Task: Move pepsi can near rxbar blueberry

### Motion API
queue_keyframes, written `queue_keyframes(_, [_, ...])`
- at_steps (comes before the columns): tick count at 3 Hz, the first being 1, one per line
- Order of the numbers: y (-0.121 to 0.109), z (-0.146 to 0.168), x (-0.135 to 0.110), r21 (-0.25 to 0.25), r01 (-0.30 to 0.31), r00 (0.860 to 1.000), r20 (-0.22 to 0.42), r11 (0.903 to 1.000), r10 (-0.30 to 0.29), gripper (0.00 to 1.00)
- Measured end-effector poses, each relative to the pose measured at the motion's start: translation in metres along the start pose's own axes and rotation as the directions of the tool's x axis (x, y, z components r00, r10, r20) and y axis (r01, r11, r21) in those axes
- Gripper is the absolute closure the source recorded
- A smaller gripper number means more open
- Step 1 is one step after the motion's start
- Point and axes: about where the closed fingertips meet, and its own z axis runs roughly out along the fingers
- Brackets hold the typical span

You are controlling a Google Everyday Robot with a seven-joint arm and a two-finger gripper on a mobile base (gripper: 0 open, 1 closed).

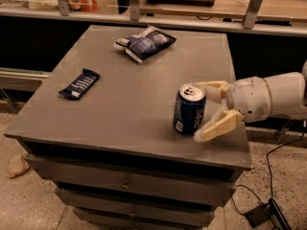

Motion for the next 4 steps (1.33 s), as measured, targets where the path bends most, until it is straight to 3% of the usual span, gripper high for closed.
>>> queue_keyframes(1, [-0.002, 0.01, 0.002, -0.016, 0.003, 1.0, 0.03, 0.9999, -0.002, 0.41])
queue_keyframes(2, [-0.008, 0.018, 0.0, -0.022, 0.027, 1.0, 0.009, 0.9994, -0.027, 0.65])
queue_keyframes(3, [-0.025, 0.027, -0.005, 0.033, 0.014, 0.999, -0.051, 0.9993, -0.013, 0.88])
queue_keyframes(4, [-0.071, 0.032, -0.023, 0.191, -0.038, 0.997, -0.051, 0.9808, 0.049, 1.0])
